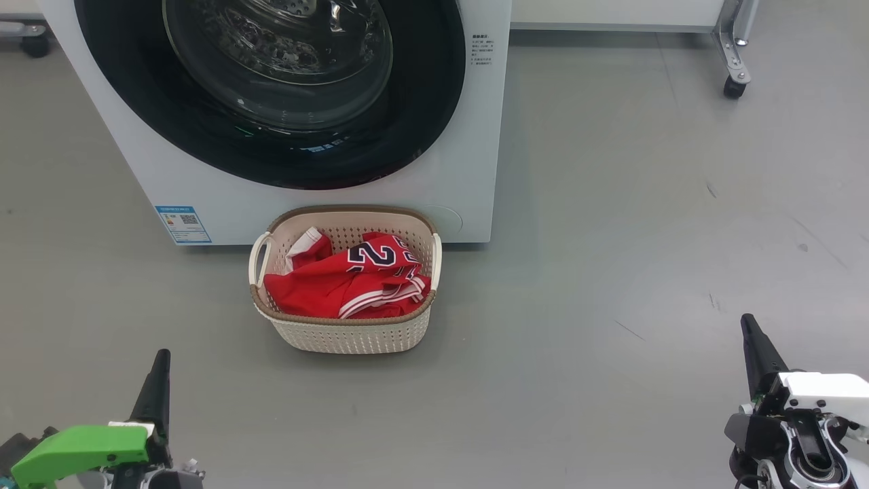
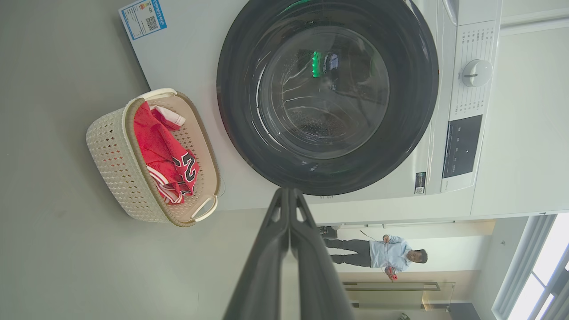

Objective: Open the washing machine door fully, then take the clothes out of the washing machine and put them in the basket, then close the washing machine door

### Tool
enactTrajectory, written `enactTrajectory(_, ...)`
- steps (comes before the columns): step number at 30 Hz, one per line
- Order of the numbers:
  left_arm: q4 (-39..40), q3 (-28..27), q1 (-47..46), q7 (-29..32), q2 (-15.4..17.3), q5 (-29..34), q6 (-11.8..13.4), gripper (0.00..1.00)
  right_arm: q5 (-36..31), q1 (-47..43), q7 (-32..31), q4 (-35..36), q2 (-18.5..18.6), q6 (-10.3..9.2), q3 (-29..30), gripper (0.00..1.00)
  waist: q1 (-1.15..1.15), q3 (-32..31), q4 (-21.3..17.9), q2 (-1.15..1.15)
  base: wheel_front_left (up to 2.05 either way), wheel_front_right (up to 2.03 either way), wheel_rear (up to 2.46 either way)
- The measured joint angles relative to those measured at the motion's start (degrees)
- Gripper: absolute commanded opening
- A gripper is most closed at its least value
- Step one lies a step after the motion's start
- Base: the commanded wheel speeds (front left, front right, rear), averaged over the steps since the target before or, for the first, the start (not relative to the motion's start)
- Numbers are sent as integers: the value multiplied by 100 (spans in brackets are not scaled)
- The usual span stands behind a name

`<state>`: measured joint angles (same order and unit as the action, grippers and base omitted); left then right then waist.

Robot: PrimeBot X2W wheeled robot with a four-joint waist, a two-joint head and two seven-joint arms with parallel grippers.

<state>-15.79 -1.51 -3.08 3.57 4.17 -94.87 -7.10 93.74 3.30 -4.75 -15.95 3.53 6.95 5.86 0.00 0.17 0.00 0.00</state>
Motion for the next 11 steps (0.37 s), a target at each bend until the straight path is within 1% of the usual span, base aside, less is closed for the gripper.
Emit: enactTrajectory(11,2,-3,0,40,-1,0,0,0,0,0,-7,3,-1,0,2,0,0,0,0,0,0,0,0)
